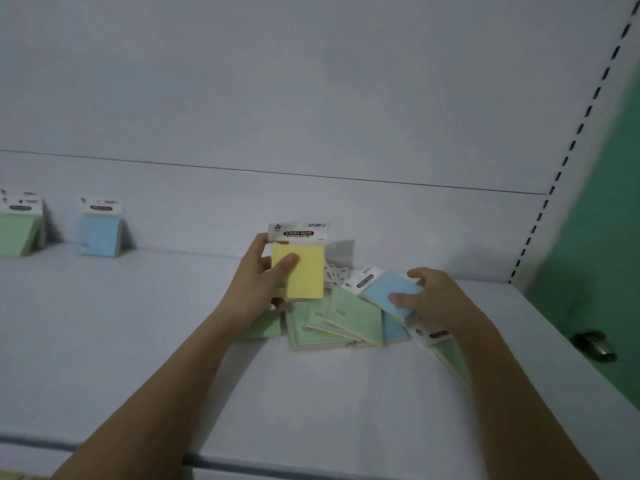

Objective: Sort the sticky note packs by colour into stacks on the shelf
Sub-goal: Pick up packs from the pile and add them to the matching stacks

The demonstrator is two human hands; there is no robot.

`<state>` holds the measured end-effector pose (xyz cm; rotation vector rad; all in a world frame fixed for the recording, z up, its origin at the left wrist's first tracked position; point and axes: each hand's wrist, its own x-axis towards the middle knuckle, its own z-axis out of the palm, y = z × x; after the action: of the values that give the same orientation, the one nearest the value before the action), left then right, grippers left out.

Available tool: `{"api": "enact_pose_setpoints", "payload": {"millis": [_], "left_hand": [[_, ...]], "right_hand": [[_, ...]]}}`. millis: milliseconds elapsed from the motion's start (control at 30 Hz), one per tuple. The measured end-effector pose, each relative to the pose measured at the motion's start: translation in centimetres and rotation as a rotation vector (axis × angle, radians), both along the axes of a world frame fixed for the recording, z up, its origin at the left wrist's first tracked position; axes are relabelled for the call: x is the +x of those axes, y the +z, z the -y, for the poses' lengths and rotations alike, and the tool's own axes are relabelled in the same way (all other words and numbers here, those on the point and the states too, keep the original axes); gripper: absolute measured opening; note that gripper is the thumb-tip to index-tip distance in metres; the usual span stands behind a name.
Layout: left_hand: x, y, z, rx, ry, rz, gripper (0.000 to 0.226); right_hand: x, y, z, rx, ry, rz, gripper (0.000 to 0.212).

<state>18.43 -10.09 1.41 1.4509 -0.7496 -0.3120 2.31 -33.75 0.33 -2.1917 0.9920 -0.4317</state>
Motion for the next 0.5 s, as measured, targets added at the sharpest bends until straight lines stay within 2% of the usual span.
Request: {"api": "enact_pose_setpoints", "payload": {"millis": [100, 167, 300, 400, 500], "left_hand": [[0.4, -0.5, -0.4, -0.003, -0.022, -0.046, 0.027], [0.3, -0.6, -0.4, -0.013, -0.024, -0.113, 0.033], [0.6, -0.4, -0.4, -0.019, 0.047, -0.250, 0.026], [0.8, -0.5, -0.6, -0.012, 0.022, -0.263, 0.013], [0.7, -0.6, -0.8, -0.014, 0.002, -0.256, 0.014]], "right_hand": [[-0.3, 0.9, -1.0, -0.084, 0.003, -0.040, 0.047], [-0.3, 1.4, -1.7, -0.133, 0.023, -0.010, 0.045], [-0.6, 2.0, -2.2, -0.013, 0.067, 0.123, 0.039], [-0.7, 2.1, -2.3, 0.129, 0.022, 0.240, 0.025], [-0.9, 2.4, -2.3, 0.193, -0.029, 0.326, 0.019]]}}
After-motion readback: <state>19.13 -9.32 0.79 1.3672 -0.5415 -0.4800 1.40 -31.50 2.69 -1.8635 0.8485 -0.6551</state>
